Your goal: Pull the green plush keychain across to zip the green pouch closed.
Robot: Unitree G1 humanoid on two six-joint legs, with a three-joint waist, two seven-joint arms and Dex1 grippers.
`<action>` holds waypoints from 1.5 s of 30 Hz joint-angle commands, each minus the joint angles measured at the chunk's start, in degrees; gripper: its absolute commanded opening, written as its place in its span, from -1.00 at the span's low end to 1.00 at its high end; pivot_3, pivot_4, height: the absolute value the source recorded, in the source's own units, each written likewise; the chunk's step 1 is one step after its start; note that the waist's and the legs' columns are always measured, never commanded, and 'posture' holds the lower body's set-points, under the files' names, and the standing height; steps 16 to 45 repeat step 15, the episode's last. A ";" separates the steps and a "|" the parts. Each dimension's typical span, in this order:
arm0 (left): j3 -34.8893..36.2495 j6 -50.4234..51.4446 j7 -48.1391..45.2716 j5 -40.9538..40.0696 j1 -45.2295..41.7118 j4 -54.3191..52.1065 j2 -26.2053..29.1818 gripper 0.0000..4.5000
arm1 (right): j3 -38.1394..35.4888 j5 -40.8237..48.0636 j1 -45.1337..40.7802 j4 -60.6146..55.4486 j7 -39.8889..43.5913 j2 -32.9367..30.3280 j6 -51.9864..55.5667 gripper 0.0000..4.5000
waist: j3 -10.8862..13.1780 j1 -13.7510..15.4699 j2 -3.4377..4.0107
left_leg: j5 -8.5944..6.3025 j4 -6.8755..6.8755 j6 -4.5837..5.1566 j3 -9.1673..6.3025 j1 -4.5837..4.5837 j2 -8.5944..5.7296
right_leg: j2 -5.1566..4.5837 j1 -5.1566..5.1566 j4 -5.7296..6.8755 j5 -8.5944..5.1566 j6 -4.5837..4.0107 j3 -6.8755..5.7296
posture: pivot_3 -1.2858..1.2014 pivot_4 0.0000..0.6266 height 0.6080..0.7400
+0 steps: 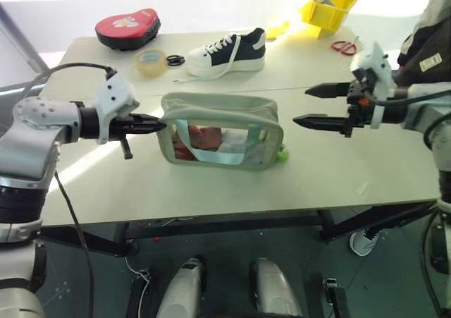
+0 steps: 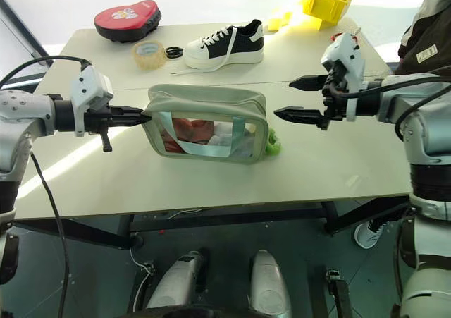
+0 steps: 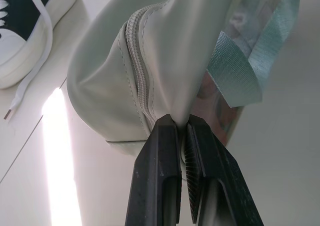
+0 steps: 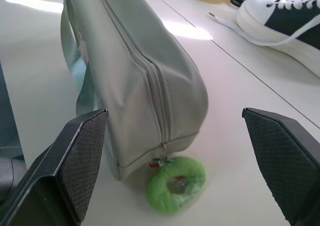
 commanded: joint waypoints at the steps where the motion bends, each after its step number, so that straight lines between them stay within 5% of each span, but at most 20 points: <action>1: 3.08 -0.15 -0.38 -1.80 -1.76 0.23 0.58 -0.52 | -0.54 -0.34 -1.88 0.12 -0.23 0.27 -1.46 1.00 | 0.00 0.02 0.00 | 0.00 -0.01 0.00 0.00 -0.02 0.00 | 0.00 -0.01 -0.02 0.00 0.00 0.00 | 0.03 -0.52 1.00; 7: 3.95 0.64 -1.04 -2.64 -1.35 -0.29 2.26 0.86 | -0.27 -0.42 -2.82 1.34 1.38 -0.44 -2.42 1.00 | 0.00 0.02 0.00 | 0.00 0.00 0.00 0.00 -0.06 -0.02 | -0.01 -0.03 -0.05 0.00 0.01 -0.01 | 0.03 -0.52 1.00; 8: 4.24 0.12 -1.30 -2.33 -1.51 0.24 2.98 0.96 | -0.28 -0.37 -3.18 1.45 1.71 -0.59 -2.40 1.00 | 0.00 0.01 0.00 | 0.00 0.00 0.00 0.00 -0.06 -0.02 | -0.01 -0.03 -0.05 0.00 0.01 -0.01 | 0.03 -0.52 1.00; 15: 6.10 -4.10 -1.15 0.25 -7.88 11.43 7.69 0.96 | -1.21 0.20 -4.93 1.30 2.82 -1.64 -1.83 1.00 | 0.01 -0.10 0.01 | -0.01 -0.01 0.00 0.03 -0.06 -0.02 | 0.01 -0.07 -0.06 0.01 0.00 0.00 | 0.03 -0.52 1.00; 45: 6.10 -4.10 -1.15 0.25 -7.88 11.43 7.69 0.96 | -1.21 0.20 -4.93 1.30 2.82 -1.64 -1.83 1.00 | 0.01 -0.10 0.01 | -0.01 -0.01 0.00 0.03 -0.06 -0.02 | 0.01 -0.07 -0.06 0.01 0.00 0.00 | 0.03 -0.52 1.00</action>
